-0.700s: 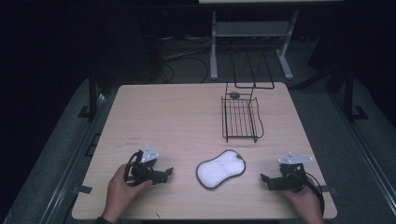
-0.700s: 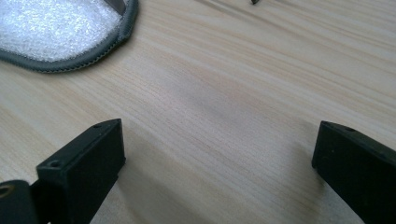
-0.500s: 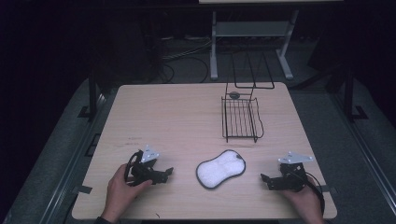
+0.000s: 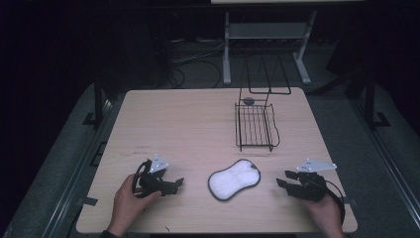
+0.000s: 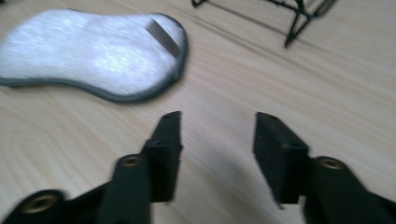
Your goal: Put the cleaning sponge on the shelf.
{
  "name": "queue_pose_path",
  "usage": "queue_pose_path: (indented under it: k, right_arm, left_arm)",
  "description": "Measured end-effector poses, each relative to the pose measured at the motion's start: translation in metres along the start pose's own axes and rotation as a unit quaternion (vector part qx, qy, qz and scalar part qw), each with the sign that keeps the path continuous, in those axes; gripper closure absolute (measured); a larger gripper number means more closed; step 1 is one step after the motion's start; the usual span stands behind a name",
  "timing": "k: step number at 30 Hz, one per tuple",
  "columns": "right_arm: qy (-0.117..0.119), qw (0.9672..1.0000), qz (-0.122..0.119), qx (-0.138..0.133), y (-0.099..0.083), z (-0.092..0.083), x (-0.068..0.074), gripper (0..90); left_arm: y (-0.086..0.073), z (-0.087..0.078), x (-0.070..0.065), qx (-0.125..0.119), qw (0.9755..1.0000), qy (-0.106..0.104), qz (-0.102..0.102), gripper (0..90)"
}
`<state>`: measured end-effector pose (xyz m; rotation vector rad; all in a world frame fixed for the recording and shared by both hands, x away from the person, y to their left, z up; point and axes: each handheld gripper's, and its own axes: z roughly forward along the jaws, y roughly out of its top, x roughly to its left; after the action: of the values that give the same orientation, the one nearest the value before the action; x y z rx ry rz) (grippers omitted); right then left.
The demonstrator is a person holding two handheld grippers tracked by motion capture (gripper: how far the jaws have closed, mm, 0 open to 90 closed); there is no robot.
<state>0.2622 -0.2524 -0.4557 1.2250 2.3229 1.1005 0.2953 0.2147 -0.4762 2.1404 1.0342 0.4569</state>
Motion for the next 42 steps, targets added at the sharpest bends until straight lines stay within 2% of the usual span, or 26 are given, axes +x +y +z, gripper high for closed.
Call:
queue_pose_path:
  k: [1, 2, 4, 5, 6, 7, 10, 18, 29, 31, 36, 42]
  right_arm:
    - [0.000, 1.0000, 0.000, 0.000, 0.000, 0.000, 0.000, 56.5]
    - [0.012, 0.9999, -0.006, -0.004, 0.005, -0.003, 0.004, 67.9]
    - [0.023, 0.9996, -0.011, -0.009, 0.010, -0.004, 0.008, 77.0]
    - [0.023, 0.9996, -0.011, -0.009, 0.010, -0.004, 0.008, 77.0]
    - [0.037, 0.9992, -0.015, -0.009, 0.014, -0.004, 0.011, 84.9]
    - [0.041, 0.9990, -0.016, -0.009, 0.016, -0.003, 0.013, 89.8]
    - [0.056, 0.9982, -0.018, -0.009, 0.022, 0.000, 0.018, 90.0]
    - [0.074, 0.9967, -0.033, -0.008, 0.037, 0.017, 0.024, 90.0]
    - [0.087, 0.9946, -0.055, 0.014, 0.056, 0.049, 0.031, 90.0]
    - [0.088, 0.9944, -0.056, 0.017, 0.057, 0.051, 0.032, 90.0]
    - [0.085, 0.9932, -0.066, 0.043, 0.056, 0.064, 0.034, 90.0]
    - [0.087, 0.9930, -0.066, 0.045, 0.053, 0.062, 0.036, 90.0]
  left_arm:
    - [0.000, 0.000, 0.000, 0.000, 1.0000, 0.000, 0.000, 12.2]
    - [0.000, 0.000, 0.000, 0.000, 1.0000, 0.000, 0.000, 12.2]
    - [0.000, 0.000, 0.000, 0.000, 1.0000, 0.000, 0.000, 12.2]
    - [0.000, 0.000, 0.000, 0.000, 1.0000, 0.000, 0.000, 12.2]
    - [0.000, 0.000, 0.000, 0.000, 1.0000, 0.000, 0.000, 12.2]
    - [0.000, 0.000, 0.000, 0.000, 1.0000, 0.000, 0.000, 12.2]
    - [0.000, 0.000, 0.000, 0.000, 1.0000, 0.000, 0.000, 12.2]
    - [0.000, 0.000, 0.000, 0.000, 1.0000, 0.000, 0.000, 12.2]
    - [0.000, 0.000, 0.000, 0.000, 1.0000, 0.000, 0.000, 12.2]
    - [0.000, 0.000, 0.000, 0.000, 1.0000, 0.000, 0.000, 12.2]
    - [0.000, 0.000, 0.000, 0.000, 1.0000, 0.000, 0.000, 12.2]
    - [0.000, 0.000, 0.000, 0.000, 1.0000, 0.000, 0.000, 12.2]
